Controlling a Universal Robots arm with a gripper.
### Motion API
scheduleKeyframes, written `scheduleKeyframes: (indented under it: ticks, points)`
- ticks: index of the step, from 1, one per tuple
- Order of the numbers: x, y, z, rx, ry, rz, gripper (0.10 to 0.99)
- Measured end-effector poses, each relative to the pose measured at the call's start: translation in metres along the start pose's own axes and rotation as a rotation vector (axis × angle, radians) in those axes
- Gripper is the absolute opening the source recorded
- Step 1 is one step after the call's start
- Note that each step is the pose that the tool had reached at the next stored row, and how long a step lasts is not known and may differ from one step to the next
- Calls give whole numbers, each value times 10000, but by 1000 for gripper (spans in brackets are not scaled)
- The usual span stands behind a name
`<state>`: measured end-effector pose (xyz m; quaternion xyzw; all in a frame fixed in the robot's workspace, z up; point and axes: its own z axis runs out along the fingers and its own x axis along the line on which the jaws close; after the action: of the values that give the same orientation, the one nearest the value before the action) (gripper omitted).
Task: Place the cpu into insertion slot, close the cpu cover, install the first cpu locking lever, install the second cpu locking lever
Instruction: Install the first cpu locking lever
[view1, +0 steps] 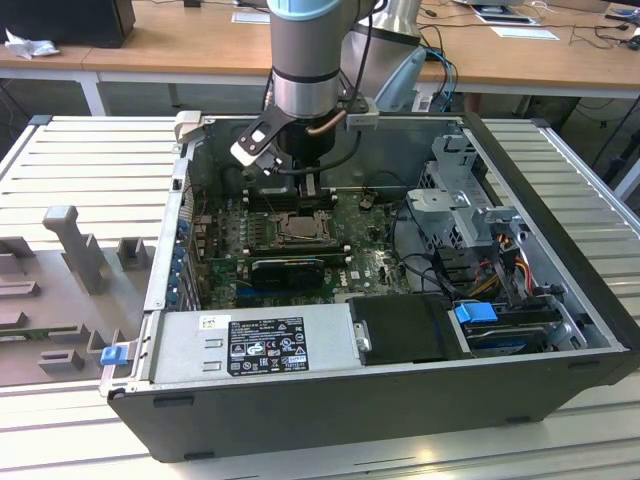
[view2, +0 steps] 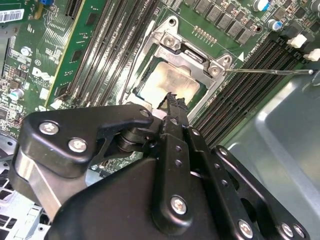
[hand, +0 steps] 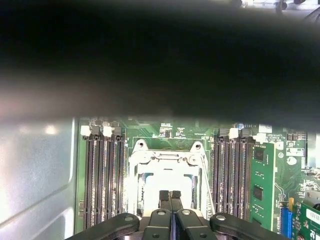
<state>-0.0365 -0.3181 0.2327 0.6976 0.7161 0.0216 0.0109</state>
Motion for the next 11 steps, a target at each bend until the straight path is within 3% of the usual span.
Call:
scheduleKeyframes:
  ticks: [8, 11]
  points:
    - [0, 2, -37, 0, -1, 0, 106]
    - [1, 4, -96, 0, -3, -1, 106]
